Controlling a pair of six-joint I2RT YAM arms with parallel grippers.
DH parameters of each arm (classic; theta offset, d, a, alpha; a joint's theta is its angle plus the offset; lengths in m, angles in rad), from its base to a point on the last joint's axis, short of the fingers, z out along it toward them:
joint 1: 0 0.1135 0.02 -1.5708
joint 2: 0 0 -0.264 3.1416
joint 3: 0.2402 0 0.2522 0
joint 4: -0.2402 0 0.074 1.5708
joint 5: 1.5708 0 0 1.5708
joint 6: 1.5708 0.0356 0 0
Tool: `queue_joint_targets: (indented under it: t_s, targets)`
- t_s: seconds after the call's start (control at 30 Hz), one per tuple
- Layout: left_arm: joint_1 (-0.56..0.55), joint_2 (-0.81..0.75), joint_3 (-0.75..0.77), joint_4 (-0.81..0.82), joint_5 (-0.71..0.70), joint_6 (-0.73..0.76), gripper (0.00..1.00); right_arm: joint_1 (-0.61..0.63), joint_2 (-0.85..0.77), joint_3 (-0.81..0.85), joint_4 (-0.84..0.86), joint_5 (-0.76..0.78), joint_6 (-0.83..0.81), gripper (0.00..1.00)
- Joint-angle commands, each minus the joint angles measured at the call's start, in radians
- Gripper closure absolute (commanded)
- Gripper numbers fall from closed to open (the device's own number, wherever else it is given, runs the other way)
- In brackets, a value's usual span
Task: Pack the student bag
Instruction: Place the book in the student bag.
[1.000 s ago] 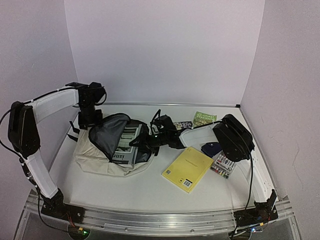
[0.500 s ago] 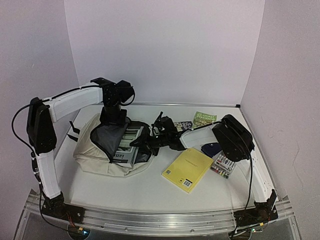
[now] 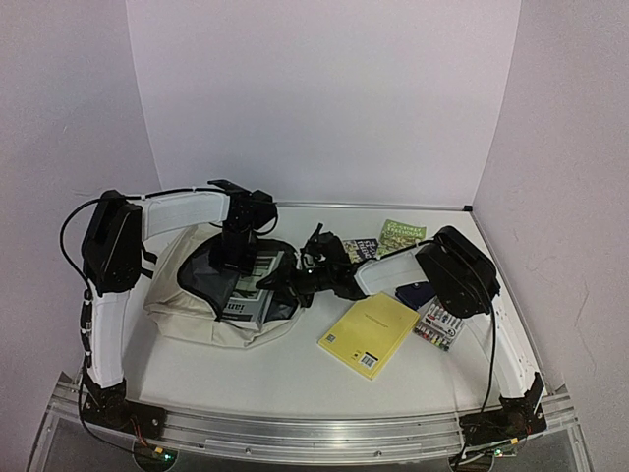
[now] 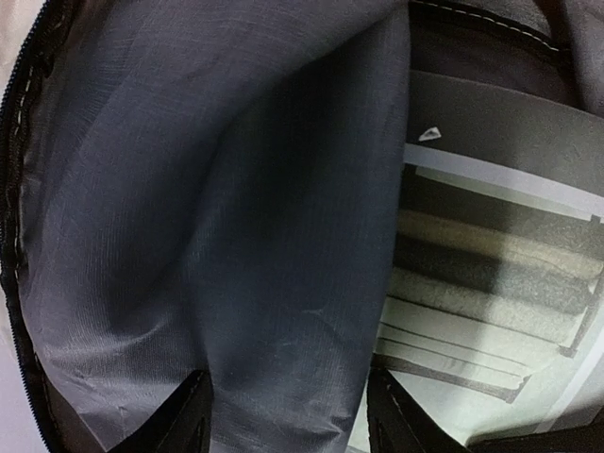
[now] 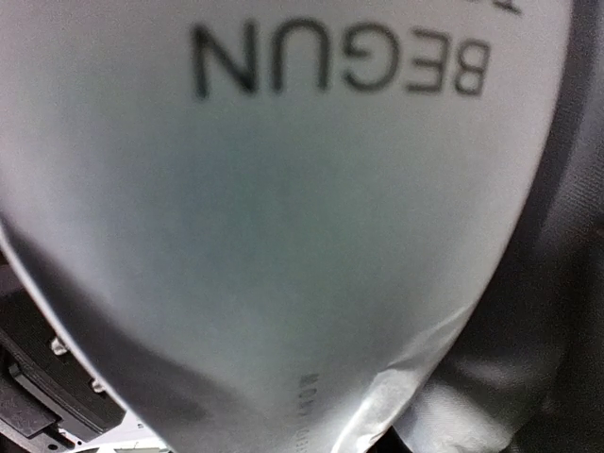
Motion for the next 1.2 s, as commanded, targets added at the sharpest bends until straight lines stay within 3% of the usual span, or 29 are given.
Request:
queue_joint_targets:
  t_s: [0.0, 0.1, 0.17, 0.2, 0.47, 0.9, 1.17]
  targets:
    - [0.002, 0.012, 0.043, 0.008, -0.014, 0.026, 0.54, -0.004, -0.028, -0.020, 0.037, -0.011, 0.024, 1.00]
    - [0.002, 0.015, 0.040, 0.009, -0.015, 0.035, 0.77, -0.004, -0.035, -0.031, 0.060, -0.016, 0.040, 1.00]
    - [0.002, -0.003, 0.041, 0.013, -0.009, 0.039, 0.97, -0.005, -0.041, -0.037, 0.074, -0.021, 0.047, 1.00]
    - [0.002, -0.022, 0.039, 0.026, 0.010, 0.049, 0.99, -0.005, -0.044, -0.038, 0.079, -0.023, 0.049, 1.00]
    - [0.001, -0.174, 0.082, 0.070, 0.150, 0.127, 1.00, 0.004, -0.008, 0.013, 0.166, -0.034, 0.124, 1.00]
    - [0.001, -0.248, 0.075, 0.114, 0.341, 0.137, 1.00, 0.037, 0.102, 0.192, 0.226, -0.024, 0.159, 1.00]
    - [0.001, -0.256, 0.066, 0.136, 0.368, 0.115, 1.00, 0.075, 0.235, 0.373, 0.249, -0.005, 0.211, 1.00]
